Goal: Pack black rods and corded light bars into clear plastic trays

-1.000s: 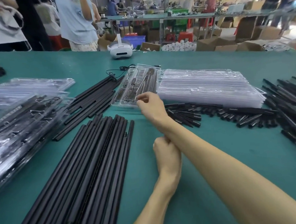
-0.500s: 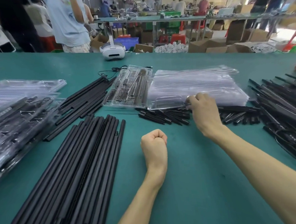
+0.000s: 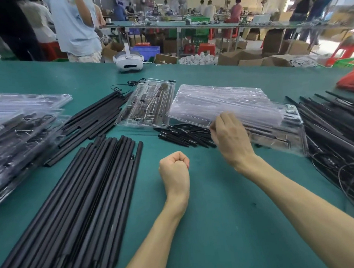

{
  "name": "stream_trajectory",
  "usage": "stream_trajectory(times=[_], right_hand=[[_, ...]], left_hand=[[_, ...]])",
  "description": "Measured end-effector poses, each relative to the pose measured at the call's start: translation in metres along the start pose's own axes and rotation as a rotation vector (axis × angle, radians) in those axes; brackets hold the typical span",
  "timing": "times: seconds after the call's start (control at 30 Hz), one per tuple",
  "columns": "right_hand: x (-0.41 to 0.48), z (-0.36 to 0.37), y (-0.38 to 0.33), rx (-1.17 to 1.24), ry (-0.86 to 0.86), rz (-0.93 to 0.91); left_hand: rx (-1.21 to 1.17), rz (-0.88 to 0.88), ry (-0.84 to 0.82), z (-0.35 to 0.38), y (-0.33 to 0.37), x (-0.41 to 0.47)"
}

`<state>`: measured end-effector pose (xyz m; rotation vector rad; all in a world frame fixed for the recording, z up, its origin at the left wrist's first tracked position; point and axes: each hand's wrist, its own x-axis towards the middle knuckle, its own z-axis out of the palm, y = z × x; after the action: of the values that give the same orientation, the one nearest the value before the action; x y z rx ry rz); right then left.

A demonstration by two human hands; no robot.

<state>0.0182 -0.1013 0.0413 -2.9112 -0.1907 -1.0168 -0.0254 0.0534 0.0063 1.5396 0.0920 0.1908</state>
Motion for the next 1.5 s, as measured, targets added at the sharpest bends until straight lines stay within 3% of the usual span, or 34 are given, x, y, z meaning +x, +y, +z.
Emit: stream_trajectory(times=[0.2,0.47,0.6,0.7,0.8,0.97,1.1,1.13,1.27,1.4,1.5], right_hand=[[-0.038,-0.016,-0.011,0.034,0.078,-0.113],[-0.121,-0.069,-0.017,0.103,0.174,-0.132],[-0.173,-0.087,-0.028,0.161,0.155,-0.168],[-0.198,-0.095,-0.030,0.211,0.081,-0.220],[-0.199,-0.100,-0.027,0.308,0.033,-0.206],[-0.201,-0.104,-0.027,0.427,-0.080,-0.166],[-0.203,-0.106,-0.031,0.466,-0.114,-0.182],[-0.202,-0.106,-0.032,0.480,-0.134,-0.184],[-0.204,-0.109,-0.036,0.513,-0.164,-0.199],[-0.207,-0.110,-0.041,0.517,-0.010,-0.222],[-0.204,-0.109,-0.037,0.445,0.143,-0.160]], left_hand=[[-0.028,-0.006,0.009,-0.002,-0.002,0.003],[-0.152,-0.042,0.132,-0.006,-0.009,0.012],[-0.493,-0.115,-0.008,-0.012,-0.004,0.016],[-0.564,-0.208,-0.225,-0.025,-0.002,0.021],[-0.549,-0.238,-0.275,-0.032,-0.001,0.024],[-0.202,-0.182,-0.280,-0.037,0.002,0.016],[0.526,0.198,-0.150,-0.051,0.016,0.005],[0.607,0.308,-0.160,-0.051,0.020,-0.001],[0.732,0.596,-0.425,-0.023,0.024,-0.032],[0.825,0.645,-0.716,0.027,0.011,-0.054],[1.156,0.696,-0.747,0.046,-0.010,-0.057]])
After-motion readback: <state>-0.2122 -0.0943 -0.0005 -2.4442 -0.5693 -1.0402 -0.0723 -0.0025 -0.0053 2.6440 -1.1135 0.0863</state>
